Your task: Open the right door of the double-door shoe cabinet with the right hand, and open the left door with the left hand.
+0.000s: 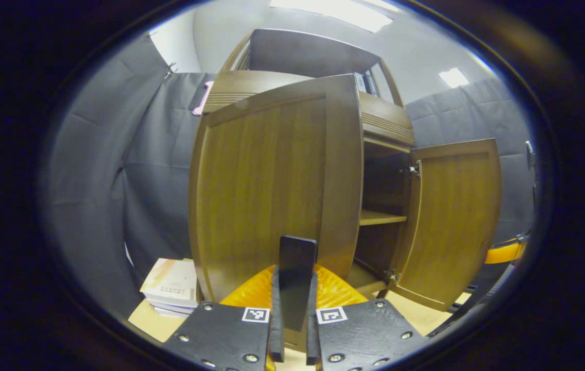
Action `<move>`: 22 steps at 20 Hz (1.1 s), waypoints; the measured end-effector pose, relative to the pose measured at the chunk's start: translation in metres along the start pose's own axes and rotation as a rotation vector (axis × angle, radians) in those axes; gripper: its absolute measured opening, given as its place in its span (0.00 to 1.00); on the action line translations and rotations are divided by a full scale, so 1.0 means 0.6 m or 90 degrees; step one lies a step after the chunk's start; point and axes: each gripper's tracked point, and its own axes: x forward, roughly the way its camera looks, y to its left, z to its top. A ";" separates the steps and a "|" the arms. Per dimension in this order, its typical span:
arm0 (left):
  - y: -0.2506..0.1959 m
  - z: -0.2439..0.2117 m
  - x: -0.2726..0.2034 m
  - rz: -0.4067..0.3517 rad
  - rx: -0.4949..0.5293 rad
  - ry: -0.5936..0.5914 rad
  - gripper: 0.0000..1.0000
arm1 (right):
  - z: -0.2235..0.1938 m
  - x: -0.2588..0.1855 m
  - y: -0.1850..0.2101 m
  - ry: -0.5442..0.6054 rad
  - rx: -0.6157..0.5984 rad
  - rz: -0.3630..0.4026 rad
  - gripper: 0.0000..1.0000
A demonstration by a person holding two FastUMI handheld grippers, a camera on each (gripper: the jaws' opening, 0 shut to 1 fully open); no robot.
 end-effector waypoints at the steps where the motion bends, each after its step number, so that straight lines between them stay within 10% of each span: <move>1: 0.001 -0.001 -0.001 0.002 0.000 -0.002 0.19 | 0.000 0.003 0.005 0.001 -0.001 0.003 0.98; 22: 0.079 0.002 -0.034 0.029 -0.020 -0.008 0.16 | -0.004 0.046 0.089 0.013 -0.027 0.078 0.98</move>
